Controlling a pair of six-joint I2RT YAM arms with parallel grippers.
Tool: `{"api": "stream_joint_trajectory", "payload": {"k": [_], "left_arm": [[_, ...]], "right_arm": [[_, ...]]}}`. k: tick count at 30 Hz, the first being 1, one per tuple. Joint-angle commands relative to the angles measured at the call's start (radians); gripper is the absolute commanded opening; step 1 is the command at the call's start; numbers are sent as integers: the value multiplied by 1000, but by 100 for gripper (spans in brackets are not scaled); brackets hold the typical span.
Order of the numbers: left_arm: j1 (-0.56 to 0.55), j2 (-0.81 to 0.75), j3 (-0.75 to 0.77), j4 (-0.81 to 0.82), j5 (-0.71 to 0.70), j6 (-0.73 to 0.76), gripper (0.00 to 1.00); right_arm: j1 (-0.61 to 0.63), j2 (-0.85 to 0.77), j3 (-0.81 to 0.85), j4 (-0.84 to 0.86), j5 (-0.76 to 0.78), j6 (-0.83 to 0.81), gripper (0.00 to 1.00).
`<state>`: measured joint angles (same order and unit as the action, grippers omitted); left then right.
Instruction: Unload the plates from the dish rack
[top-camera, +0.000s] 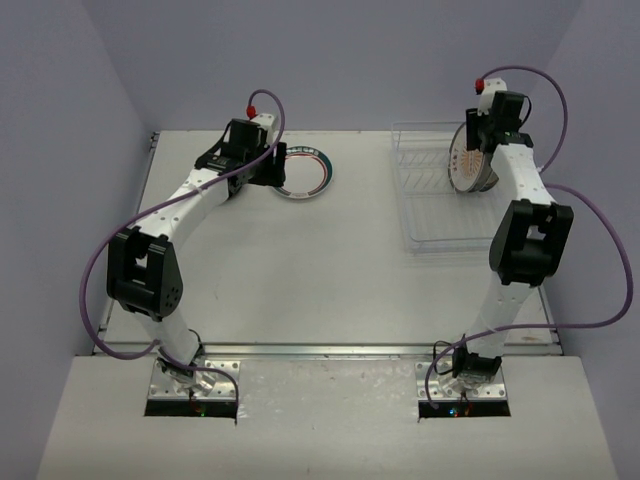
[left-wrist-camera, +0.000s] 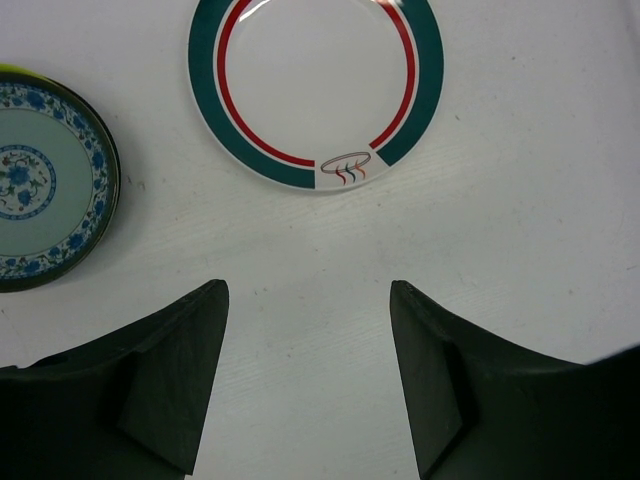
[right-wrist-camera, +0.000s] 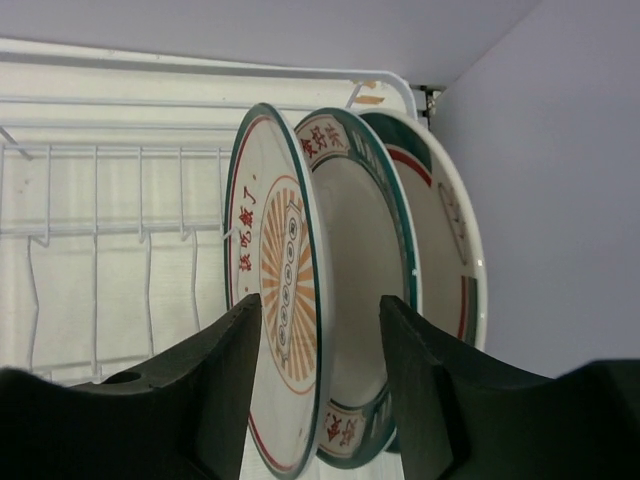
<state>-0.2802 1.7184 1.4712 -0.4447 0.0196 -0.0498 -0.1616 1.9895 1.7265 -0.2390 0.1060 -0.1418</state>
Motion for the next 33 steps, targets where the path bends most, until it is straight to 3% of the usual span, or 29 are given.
{"api": "stream_joint_trajectory", "payload": {"k": [1, 6, 14, 18, 24, 26, 29, 31, 33], "left_arm": [[6, -29, -2, 41, 8, 1, 64], [6, -29, -5, 41, 5, 4, 64], [7, -23, 4, 39, 2, 2, 64], [6, -10, 25, 25, 0, 2, 70], [9, 1, 85, -2, -9, 11, 84], [26, -1, 93, -9, 65, 14, 86], [83, -32, 68, 38, 303, -13, 85], [121, -88, -1, 153, 519, -60, 83], [126, -141, -84, 284, 635, -83, 81]], "right_arm": [[3, 44, 61, 8, 11, -25, 51], [4, 81, 51, 30, 43, -54, 43], [26, -21, -40, 110, 66, -110, 7], [56, -100, -97, 166, 81, -164, 0], [114, -185, -80, 204, 152, -218, 0], [127, -217, -78, 223, 169, -228, 0], [136, -280, -48, 179, 119, -171, 0], [136, -322, -17, 45, -44, -87, 0], [136, -384, -27, -59, -235, -28, 0]]}}
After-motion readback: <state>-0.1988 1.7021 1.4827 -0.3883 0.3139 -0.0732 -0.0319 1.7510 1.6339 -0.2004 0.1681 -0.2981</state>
